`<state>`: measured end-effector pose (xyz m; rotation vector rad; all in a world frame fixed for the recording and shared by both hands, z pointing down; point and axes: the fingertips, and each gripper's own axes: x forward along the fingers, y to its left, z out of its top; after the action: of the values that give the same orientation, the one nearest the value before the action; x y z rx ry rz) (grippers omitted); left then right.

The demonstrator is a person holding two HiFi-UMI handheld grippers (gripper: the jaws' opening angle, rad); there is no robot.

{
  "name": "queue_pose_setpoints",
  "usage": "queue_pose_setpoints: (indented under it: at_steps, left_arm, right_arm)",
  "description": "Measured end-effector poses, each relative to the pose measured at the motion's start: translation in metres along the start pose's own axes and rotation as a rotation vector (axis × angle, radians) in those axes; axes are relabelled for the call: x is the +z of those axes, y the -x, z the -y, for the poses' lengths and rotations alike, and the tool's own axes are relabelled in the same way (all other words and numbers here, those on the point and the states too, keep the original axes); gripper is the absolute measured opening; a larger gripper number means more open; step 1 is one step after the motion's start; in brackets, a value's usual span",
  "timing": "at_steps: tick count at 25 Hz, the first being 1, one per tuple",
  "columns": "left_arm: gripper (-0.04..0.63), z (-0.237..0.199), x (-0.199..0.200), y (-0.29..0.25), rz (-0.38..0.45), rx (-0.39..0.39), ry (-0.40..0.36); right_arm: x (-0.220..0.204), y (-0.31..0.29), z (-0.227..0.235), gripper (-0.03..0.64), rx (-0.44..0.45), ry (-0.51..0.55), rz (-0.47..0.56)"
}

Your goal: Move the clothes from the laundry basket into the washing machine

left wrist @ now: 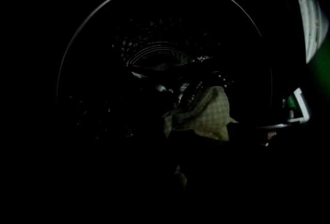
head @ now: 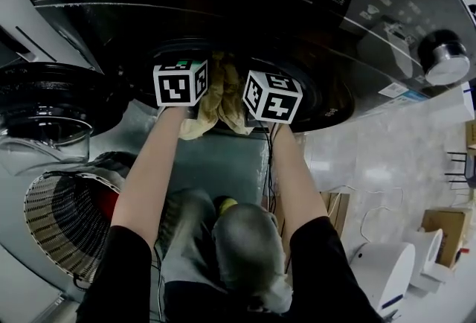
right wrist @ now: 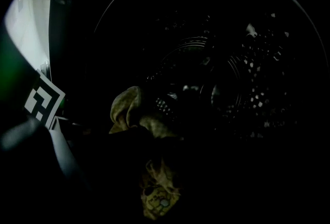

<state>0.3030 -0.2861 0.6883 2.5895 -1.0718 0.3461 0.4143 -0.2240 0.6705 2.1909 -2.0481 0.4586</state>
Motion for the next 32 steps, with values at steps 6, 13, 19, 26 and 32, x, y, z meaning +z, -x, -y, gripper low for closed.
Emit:
queue_pose_setpoints:
  at_steps: [6,13,19,26,32]
  left_arm:
    - [0.141,0.002,0.0,0.001,-0.002,-0.003,-0.016]
    - [0.23,0.013,0.004,0.008,0.009,-0.023,-0.043]
    - [0.232,0.019,0.009,0.023,0.028,-0.023,-0.074]
    - [0.182,0.02,0.003,0.046,0.046,-0.002,-0.078]
    - [0.011,0.023,0.004,0.06,0.075,0.015,-0.152]
  right_arm:
    - [-0.008,0.003,0.005,0.25,-0.014,-0.034,-0.004]
    - [-0.01,0.01,-0.002,0.27,0.0,-0.032,-0.008]
    - [-0.009,0.025,-0.004,0.268,-0.007,-0.044,0.004]
    - [-0.013,0.051,-0.003,0.175,-0.044,-0.054,0.022]
    - [-0.014,0.061,-0.005,0.006,-0.089,0.004,0.018]
